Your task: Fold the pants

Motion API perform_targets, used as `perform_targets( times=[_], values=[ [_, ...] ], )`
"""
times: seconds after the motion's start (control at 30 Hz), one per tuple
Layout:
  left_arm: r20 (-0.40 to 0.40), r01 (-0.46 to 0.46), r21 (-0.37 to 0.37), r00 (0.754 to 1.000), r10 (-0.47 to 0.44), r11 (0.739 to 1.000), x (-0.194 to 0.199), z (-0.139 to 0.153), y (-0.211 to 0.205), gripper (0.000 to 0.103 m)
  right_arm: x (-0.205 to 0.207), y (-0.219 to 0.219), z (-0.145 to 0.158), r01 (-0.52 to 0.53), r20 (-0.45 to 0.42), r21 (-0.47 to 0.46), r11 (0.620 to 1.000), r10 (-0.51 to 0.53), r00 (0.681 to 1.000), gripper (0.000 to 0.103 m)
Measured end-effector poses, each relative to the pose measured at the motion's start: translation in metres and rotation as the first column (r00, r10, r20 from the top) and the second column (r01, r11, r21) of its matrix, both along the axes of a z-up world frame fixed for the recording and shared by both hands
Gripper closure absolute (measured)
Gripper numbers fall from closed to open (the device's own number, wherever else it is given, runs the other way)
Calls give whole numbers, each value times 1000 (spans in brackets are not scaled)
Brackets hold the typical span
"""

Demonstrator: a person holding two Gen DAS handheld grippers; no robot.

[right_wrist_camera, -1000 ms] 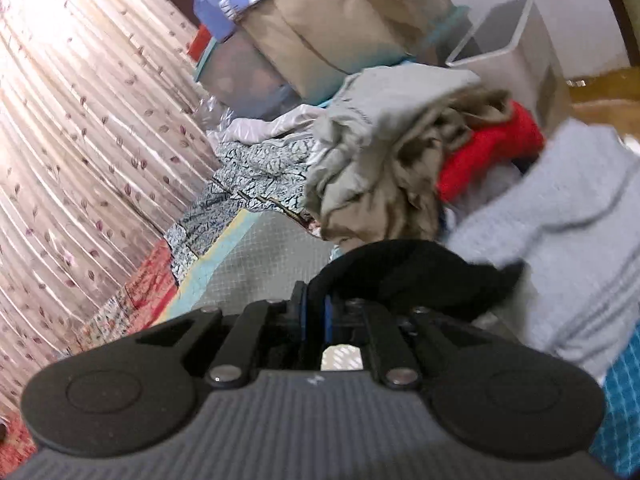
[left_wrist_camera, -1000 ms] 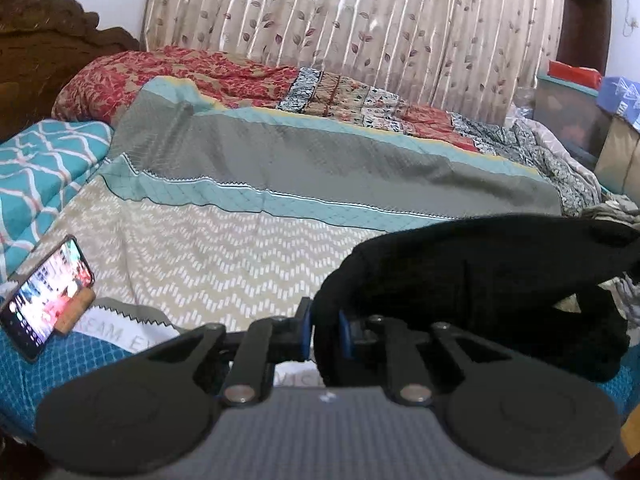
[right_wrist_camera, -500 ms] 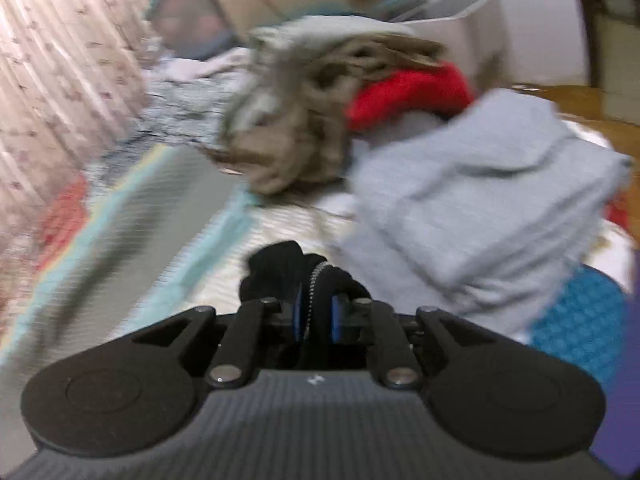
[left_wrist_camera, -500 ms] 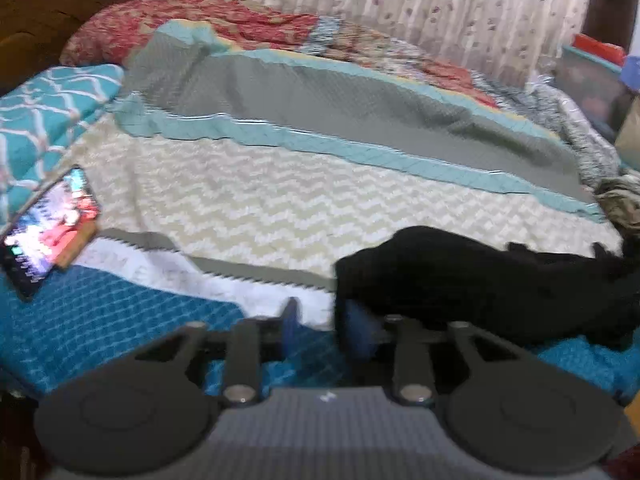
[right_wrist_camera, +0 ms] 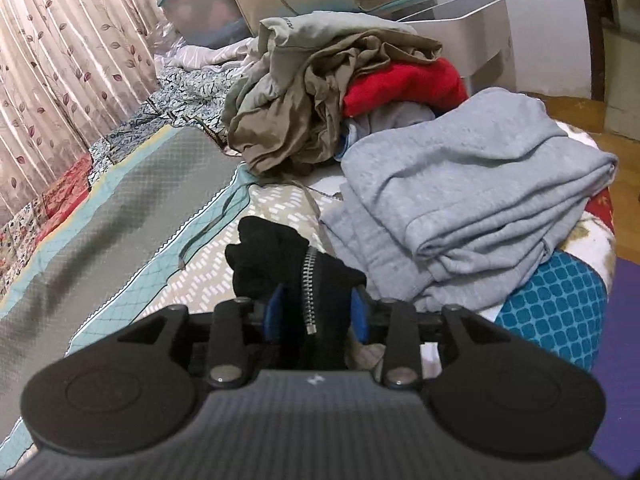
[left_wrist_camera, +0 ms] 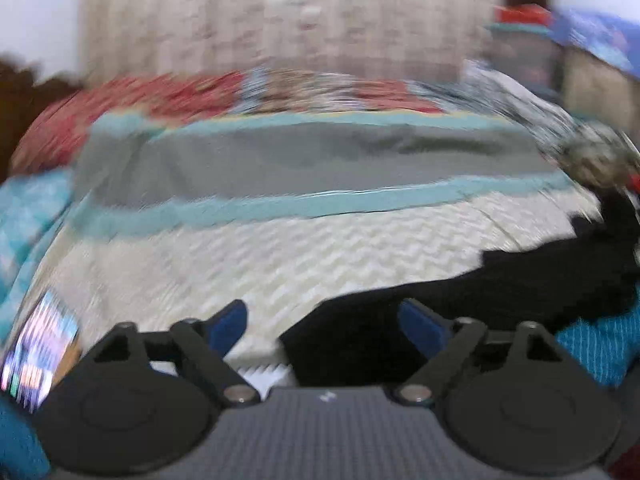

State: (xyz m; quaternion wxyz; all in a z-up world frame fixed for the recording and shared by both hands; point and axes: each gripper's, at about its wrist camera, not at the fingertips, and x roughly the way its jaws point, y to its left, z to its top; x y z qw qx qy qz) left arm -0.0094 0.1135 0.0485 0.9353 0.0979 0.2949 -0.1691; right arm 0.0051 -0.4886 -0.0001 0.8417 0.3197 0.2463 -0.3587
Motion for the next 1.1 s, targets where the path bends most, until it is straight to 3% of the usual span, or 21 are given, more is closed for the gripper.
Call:
perform_targets(
  times=[0.1, 0.17, 0.23, 0.27, 0.33, 0.47, 0.53, 0.63, 0.73, 0.87, 1.1],
  values=[
    [-17, 145, 89, 989, -144, 985, 23, -11, -24, 3, -5, 0, 1, 1, -1, 6, 1000, -1, 1000, 62],
    [-89, 205, 101, 976, -196, 974, 47, -24, -29, 7, -8, -2, 1, 2, 2, 8, 1000, -2, 1000, 61],
    [-169, 210, 74, 966, -195, 975, 66, -36, -30, 59, -12, -2, 0, 6, -1, 12, 1000, -6, 1000, 60],
    [-203, 183, 73, 965, -165, 980, 70, -40, -32, 94, -13, -2, 0, 4, -3, 17, 1000, -4, 1000, 60],
    [-203, 142, 51, 971, -129, 989, 69, -38, -30, 95, -16, -2, -1, -1, -6, 22, 1000, 1, 1000, 60],
    [-27, 129, -4, 991, -130, 992, 19, 1, -16, 96, -27, -11, 1, 48, 5, 11, 999, -48, 999, 59],
    [24, 112, -52, 994, -111, 992, -1, 21, -9, 96, -33, -19, 4, 81, 18, 17, 997, -82, 997, 59],
    [121, 32, -134, 992, -16, 991, -30, 48, 9, 96, -37, -28, 7, 108, 34, 20, 994, -109, 993, 59],
    [219, -109, -190, 964, 151, 976, -42, 65, 31, 96, -37, -32, 9, 100, 47, 25, 995, -102, 994, 58],
    [154, -265, -261, 938, 311, 928, -36, 67, 68, 96, -28, -30, 8, 49, 38, 27, 998, -50, 998, 58],
    [112, -312, -230, 932, 344, 922, -36, 54, 69, 96, 6, -5, 14, -105, 9, 6, 994, 105, 994, 58]
  ],
)
